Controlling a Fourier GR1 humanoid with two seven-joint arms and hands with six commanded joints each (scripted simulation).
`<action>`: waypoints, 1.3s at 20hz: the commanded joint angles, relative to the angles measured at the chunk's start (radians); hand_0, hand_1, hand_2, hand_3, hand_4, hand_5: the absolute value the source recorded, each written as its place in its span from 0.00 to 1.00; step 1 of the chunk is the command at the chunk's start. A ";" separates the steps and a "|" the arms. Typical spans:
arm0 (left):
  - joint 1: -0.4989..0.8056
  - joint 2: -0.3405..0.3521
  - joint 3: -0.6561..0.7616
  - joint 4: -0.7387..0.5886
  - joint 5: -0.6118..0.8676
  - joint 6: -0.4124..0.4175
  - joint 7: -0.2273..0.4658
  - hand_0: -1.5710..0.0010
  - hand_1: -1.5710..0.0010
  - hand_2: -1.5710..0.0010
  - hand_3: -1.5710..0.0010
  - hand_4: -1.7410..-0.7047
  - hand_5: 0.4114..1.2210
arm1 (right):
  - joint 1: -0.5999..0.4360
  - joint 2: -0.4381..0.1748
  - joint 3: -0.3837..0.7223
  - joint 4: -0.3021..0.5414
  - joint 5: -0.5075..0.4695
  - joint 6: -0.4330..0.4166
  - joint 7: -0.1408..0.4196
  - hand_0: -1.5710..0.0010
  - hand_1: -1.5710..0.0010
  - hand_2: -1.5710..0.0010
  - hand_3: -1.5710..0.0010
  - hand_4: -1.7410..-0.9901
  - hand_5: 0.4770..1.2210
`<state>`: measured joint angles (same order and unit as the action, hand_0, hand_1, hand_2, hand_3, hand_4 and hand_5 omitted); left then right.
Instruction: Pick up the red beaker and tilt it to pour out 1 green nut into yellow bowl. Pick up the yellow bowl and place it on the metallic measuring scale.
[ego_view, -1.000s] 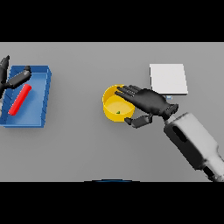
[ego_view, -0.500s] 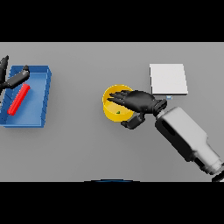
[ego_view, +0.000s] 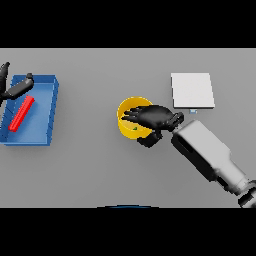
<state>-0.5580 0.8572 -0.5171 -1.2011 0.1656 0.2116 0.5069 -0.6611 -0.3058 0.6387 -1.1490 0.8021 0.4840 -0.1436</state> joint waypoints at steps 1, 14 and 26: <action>-0.003 -0.002 -0.004 -0.004 -0.003 -0.002 0.003 1.00 1.00 1.00 1.00 0.92 0.39 | 0.007 0.001 0.012 0.006 0.011 -0.003 0.003 0.99 0.97 0.96 0.94 0.54 0.41; 0.011 0.016 0.009 -0.036 0.008 0.016 0.014 1.00 1.00 1.00 1.00 0.90 0.39 | 0.002 -0.042 0.029 -0.035 -0.032 0.086 0.002 0.07 0.08 0.12 0.25 0.05 0.96; 0.014 0.024 0.008 -0.038 0.010 0.003 0.003 1.00 1.00 1.00 1.00 0.91 0.38 | -0.055 -0.152 -0.067 -0.244 -0.116 0.197 0.105 0.00 0.01 0.02 0.17 0.02 1.00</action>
<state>-0.5430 0.8813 -0.5095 -1.2393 0.1758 0.2147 0.5107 -0.7163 -0.4591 0.5711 -1.3928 0.6854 0.6817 -0.0391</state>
